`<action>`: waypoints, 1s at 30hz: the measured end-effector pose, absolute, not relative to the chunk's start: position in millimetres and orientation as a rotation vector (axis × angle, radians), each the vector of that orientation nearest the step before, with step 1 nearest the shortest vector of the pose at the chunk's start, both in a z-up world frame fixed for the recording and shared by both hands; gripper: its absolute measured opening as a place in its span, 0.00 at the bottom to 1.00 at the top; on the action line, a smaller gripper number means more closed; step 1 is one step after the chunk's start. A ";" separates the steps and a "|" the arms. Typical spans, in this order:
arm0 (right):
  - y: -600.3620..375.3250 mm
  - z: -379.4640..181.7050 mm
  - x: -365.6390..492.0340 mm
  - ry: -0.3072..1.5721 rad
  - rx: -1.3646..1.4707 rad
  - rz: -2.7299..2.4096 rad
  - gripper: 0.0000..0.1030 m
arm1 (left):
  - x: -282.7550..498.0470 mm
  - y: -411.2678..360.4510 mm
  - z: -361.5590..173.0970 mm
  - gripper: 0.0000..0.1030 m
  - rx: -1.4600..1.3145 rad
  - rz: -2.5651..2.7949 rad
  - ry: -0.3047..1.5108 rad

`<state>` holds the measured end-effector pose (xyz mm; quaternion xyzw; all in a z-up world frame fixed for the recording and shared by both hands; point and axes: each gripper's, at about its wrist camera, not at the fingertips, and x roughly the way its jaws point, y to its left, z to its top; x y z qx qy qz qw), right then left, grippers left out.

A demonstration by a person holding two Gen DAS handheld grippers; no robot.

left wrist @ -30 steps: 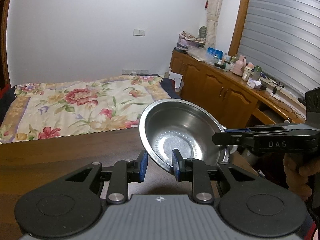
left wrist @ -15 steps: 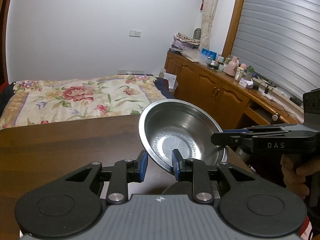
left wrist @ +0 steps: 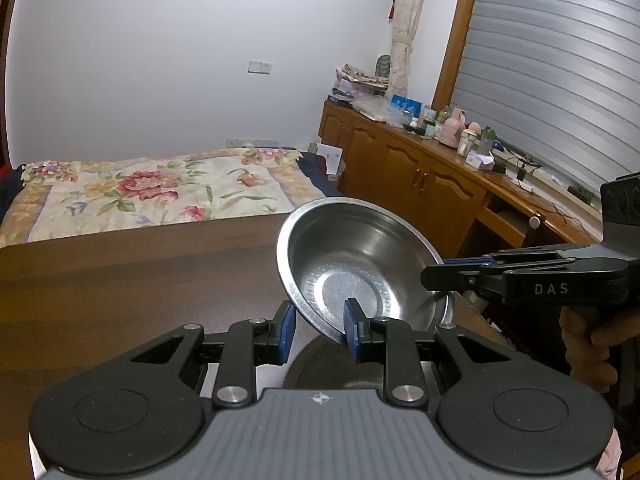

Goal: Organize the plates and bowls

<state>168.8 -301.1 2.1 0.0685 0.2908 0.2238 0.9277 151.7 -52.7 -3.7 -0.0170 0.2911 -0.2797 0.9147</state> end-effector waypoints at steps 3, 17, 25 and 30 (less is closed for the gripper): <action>-300.6 -1.4 165.0 0.600 0.143 0.457 0.21 | 148.9 -53.8 -5.2 0.26 -0.032 -0.582 0.602; -303.8 -20.4 140.2 0.630 0.146 0.437 0.21 | 125.2 -61.8 -19.8 0.26 -0.003 -0.620 0.627; -304.9 -30.7 130.7 0.652 0.159 0.437 0.21 | 116.0 -64.7 -30.7 0.27 0.018 -0.624 0.643; -304.2 -34.1 122.6 0.658 0.149 0.439 0.21 | 110.0 -64.5 -35.8 0.27 0.023 -0.636 0.652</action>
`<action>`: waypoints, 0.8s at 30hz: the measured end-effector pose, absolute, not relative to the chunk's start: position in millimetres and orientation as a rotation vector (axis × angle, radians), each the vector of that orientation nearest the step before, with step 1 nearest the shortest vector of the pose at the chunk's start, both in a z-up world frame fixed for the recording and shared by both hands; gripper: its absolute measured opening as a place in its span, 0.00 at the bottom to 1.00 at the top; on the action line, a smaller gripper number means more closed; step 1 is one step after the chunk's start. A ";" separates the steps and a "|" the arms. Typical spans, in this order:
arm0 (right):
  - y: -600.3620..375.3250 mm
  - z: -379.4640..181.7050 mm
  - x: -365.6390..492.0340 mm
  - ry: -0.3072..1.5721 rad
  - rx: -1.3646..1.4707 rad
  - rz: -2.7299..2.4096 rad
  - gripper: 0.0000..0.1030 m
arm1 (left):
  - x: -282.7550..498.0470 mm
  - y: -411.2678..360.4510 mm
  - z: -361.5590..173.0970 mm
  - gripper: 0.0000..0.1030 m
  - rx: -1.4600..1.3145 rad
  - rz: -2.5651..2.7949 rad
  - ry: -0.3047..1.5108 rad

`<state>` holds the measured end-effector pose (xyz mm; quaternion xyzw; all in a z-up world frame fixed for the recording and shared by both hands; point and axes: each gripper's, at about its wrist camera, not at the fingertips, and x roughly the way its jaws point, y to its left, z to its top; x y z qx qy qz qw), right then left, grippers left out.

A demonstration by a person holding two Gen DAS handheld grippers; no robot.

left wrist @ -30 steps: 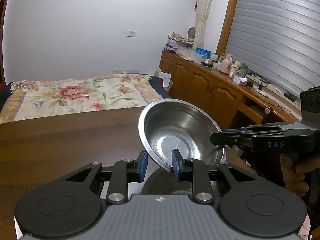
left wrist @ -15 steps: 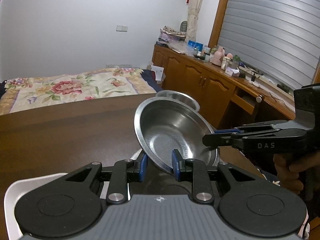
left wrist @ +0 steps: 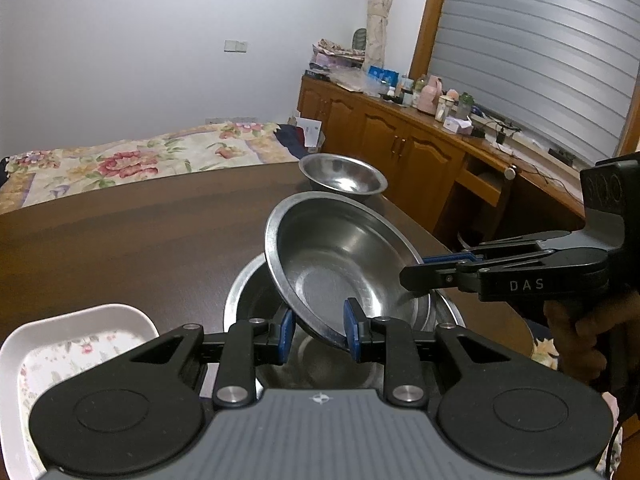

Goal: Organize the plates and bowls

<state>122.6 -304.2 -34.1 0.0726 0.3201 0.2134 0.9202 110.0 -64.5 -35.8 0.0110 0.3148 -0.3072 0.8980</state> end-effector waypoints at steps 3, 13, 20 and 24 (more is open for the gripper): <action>-305.0 -36.2 119.1 0.662 0.156 0.438 0.21 | 108.2 -65.5 -37.3 0.27 0.034 -0.639 0.649; -294.5 -40.6 114.3 0.645 0.053 0.427 0.20 | 107.5 -75.6 -49.3 0.27 0.161 -0.581 0.627; -284.4 -42.0 108.8 0.633 -0.043 0.407 0.20 | 107.0 -77.9 -55.1 0.23 0.216 -0.551 0.602; -280.8 -39.9 106.7 0.628 -0.102 0.406 0.20 | 105.6 -79.8 -56.5 0.23 0.250 -0.536 0.584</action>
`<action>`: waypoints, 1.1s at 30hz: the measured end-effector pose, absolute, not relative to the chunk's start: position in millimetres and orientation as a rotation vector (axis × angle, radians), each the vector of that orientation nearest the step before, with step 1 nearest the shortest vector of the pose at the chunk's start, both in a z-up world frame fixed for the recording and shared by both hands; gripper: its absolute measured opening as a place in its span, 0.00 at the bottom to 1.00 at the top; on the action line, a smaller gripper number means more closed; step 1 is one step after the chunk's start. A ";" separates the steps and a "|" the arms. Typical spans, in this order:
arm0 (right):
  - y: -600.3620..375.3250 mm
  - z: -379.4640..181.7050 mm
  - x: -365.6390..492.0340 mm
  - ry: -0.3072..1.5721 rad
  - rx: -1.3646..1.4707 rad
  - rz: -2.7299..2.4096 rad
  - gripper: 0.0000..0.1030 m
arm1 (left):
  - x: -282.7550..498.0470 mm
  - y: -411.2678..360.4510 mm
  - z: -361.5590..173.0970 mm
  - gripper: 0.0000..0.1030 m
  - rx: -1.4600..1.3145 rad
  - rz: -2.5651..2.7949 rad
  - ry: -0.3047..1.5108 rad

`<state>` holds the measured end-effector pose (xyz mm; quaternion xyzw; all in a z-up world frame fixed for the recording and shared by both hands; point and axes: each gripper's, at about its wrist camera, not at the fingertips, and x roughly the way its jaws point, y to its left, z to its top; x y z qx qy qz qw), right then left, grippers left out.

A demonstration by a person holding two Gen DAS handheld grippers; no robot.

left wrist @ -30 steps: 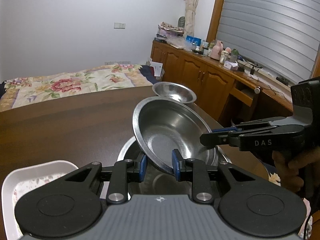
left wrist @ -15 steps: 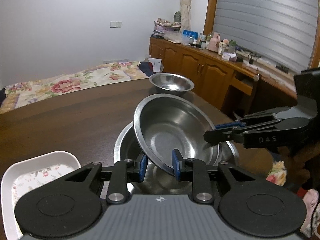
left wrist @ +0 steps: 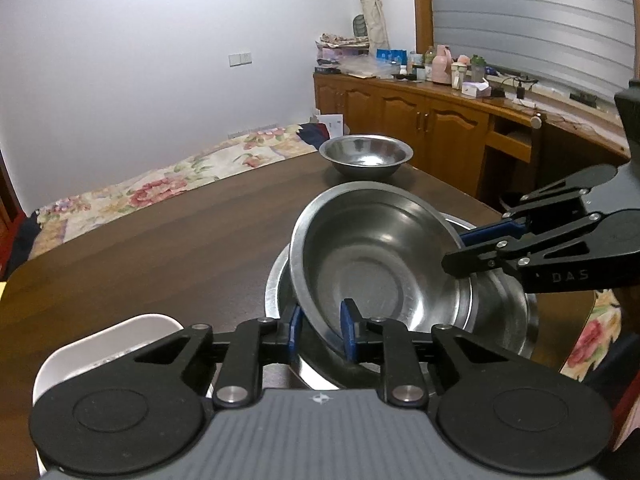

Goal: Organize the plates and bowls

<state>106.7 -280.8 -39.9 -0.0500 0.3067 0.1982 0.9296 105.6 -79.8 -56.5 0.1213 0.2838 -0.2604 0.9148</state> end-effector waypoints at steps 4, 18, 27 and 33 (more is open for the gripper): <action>-279.0 -36.4 102.8 0.635 -0.153 0.416 0.18 | 101.9 -83.4 -58.4 0.23 0.285 -0.528 0.571; -272.3 -36.2 108.8 0.646 -0.193 0.407 0.14 | 103.7 -85.0 -64.1 0.19 0.284 -0.511 0.572; -272.4 -40.0 111.8 0.621 -0.143 0.396 0.14 | 110.9 -84.1 -65.1 0.18 0.271 -0.473 0.564; -276.5 -39.6 112.6 0.596 -0.081 0.394 0.15 | 113.1 -82.2 -63.8 0.21 0.238 -0.466 0.570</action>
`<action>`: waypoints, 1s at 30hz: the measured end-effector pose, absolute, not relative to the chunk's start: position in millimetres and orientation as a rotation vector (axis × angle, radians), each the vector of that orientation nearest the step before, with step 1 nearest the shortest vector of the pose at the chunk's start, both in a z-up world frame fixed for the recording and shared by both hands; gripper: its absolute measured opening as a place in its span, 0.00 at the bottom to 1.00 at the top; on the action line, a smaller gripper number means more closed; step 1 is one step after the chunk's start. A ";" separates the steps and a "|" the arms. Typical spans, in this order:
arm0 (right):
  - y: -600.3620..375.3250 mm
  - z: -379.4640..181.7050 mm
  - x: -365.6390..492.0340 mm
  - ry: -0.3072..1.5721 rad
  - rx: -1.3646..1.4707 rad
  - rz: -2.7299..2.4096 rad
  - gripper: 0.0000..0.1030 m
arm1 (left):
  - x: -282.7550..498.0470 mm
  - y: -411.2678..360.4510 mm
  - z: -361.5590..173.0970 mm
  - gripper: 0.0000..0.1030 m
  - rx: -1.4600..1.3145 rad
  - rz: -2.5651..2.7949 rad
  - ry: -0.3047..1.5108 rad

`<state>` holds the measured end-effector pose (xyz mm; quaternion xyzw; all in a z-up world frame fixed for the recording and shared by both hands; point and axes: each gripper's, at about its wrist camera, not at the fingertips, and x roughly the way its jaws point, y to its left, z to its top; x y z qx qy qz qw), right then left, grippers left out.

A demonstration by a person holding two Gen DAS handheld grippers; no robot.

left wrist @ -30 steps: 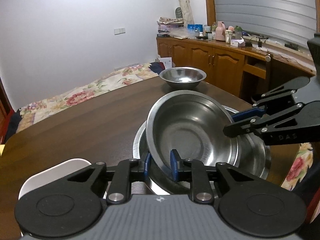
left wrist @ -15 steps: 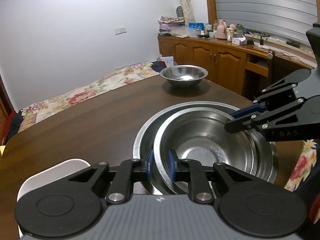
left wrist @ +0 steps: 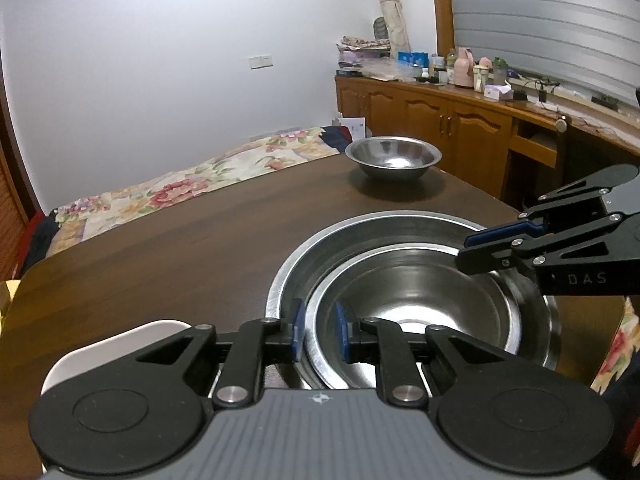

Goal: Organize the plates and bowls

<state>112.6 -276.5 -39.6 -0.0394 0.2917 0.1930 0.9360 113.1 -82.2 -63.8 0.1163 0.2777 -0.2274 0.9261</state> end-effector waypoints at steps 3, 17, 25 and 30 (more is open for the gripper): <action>-277.7 -37.7 112.8 0.579 -0.056 0.387 0.15 | 113.4 -81.4 -61.0 0.30 0.219 -0.469 0.564; -296.3 -13.3 103.8 0.474 0.013 0.342 0.37 | 110.6 -86.8 -38.3 0.97 0.195 -0.469 0.495; -306.9 -8.2 105.7 0.417 0.013 0.286 0.88 | 116.0 -87.3 -32.3 1.00 0.161 -0.458 0.520; -311.7 -8.2 108.7 0.399 0.003 0.253 1.00 | 114.6 -87.0 -29.0 1.00 0.153 -0.449 0.529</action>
